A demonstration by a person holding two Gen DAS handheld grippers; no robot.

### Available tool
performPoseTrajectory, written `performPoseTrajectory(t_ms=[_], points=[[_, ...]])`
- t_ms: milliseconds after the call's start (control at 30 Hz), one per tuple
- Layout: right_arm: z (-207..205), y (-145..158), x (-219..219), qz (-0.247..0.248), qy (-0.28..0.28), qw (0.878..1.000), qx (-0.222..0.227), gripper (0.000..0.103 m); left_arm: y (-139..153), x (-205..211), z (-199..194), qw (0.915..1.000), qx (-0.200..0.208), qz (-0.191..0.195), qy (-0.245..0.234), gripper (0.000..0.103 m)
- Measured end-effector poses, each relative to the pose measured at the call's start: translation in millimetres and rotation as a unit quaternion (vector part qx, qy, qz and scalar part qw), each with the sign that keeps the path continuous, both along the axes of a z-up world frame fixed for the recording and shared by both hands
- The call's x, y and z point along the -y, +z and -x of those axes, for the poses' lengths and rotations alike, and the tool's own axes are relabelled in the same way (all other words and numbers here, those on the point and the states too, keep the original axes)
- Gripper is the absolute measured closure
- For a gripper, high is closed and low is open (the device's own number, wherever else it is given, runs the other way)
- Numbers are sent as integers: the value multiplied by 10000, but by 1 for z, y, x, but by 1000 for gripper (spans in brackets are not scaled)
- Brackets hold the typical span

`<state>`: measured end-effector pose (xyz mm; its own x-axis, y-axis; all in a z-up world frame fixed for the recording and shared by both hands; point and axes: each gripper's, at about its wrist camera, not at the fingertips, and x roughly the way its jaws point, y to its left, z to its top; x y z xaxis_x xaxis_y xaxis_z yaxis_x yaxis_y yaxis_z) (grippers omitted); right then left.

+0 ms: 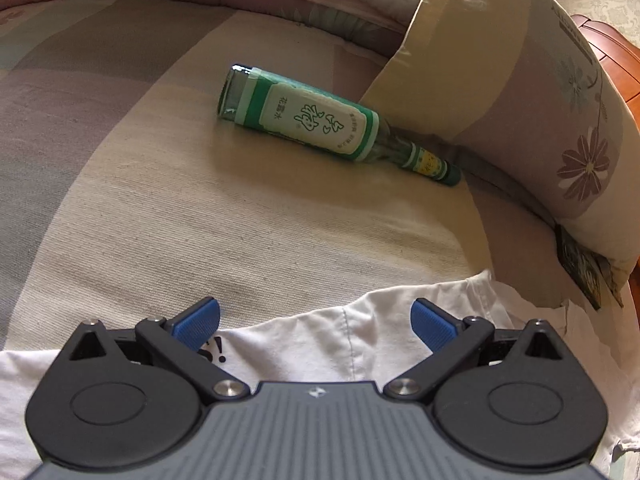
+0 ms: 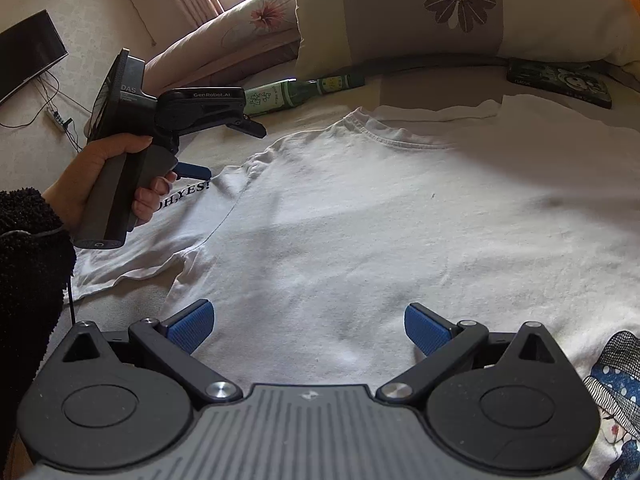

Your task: Fold clothes

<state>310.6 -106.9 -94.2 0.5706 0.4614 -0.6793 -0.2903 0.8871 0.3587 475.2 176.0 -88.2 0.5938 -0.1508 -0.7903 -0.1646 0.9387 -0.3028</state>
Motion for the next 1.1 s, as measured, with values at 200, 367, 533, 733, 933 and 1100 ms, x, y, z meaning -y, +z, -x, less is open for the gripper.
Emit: performPoseTrajectory(t_ms=[200, 367, 533, 733, 933, 1100], points=[[1, 2, 3, -146, -2, 9999, -8, 0, 49, -36, 64, 9999, -32, 139, -97, 1], [1, 2, 4, -226, -48, 9997, -36, 0, 39, -62, 113, 9972, -112, 739, 85, 1], [-1, -4, 0, -155, -26, 9998, -77, 0, 8, -50, 113, 9921, -136, 1243, 74, 1], [0, -6, -5, -18, 57, 9999, -127, 0, -5, -14, 95, 9903, -119, 1347, -305, 1], [17, 1, -28, 31, 843, 9962, -193, 0, -13, -16, 96, 9936, -305, 1082, -122, 1], [30, 4, -46, 348, 1177, 9924, 47, 0, -10, -48, 110, 9924, -350, 1148, 271, 1]])
